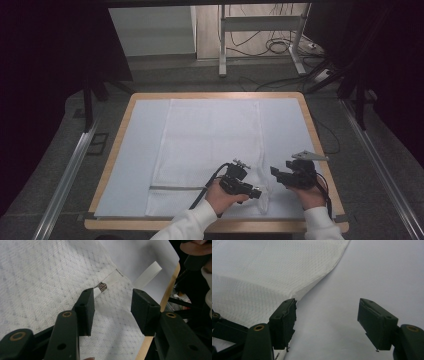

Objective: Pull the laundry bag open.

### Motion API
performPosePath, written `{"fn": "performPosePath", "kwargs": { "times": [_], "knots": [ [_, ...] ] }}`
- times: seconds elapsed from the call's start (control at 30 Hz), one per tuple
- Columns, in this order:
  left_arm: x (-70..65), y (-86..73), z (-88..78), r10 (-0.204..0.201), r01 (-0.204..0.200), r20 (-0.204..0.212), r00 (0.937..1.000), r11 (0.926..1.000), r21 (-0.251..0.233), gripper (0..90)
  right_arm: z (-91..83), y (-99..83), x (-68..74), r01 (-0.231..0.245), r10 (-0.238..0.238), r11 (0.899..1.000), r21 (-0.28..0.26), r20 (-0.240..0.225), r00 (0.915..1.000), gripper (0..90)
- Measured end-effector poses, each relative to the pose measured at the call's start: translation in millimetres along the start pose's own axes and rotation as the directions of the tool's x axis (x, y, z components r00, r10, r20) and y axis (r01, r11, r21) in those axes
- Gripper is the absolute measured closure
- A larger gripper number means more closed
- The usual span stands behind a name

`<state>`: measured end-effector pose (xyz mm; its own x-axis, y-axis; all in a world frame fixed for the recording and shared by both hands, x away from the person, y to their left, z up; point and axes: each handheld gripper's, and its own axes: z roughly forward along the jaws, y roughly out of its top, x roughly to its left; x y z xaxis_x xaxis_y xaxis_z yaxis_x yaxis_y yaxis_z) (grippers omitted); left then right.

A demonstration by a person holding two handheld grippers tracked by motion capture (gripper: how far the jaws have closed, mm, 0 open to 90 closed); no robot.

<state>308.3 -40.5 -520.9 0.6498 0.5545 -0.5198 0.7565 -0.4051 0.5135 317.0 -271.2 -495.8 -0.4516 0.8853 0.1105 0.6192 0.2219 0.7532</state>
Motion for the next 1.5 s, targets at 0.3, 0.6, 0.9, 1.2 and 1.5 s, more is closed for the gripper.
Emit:
{"fn": "performPosePath", "kwargs": {
  "times": [0.3,0.6,0.9,1.2,1.5],
  "knots": [
    [-0.2,3.2,-0.5,0.005,-0.005,-0.012,0.9999,1.0,0.004,57.9,-1.3,0.3,-1.1,-0.009,0.009,1.0,-0.007,0.012,0.9999,30.8],
    [5.6,3.6,-5.0,-0.007,0.007,-0.044,0.999,1.0,0.005,56.4,-1.4,0.4,-0.9,-0.005,0.005,1.0,-0.009,0.015,0.9999,30.8],
    [1.9,4.6,0.0,-0.01,0.011,-0.032,0.9994,0.9999,0.008,56.7,-1.8,0.4,-1.9,-0.011,0.011,1.0,-0.012,0.019,0.9998,30.8],
    [0.5,5.3,3.4,-0.003,0.003,-0.052,0.9987,1.0,0.003,63.9,-1.5,0.5,-1.6,-0.011,0.011,1.0,-0.013,0.023,0.9997,30.8],
    [-2.5,5.3,5.3,0.016,-0.017,-0.071,0.9973,0.9998,-0.013,71.1,-2.0,0.6,-1.8,-0.008,0.009,1.0,-0.016,0.027,0.9996,30.8]
  ]
}}
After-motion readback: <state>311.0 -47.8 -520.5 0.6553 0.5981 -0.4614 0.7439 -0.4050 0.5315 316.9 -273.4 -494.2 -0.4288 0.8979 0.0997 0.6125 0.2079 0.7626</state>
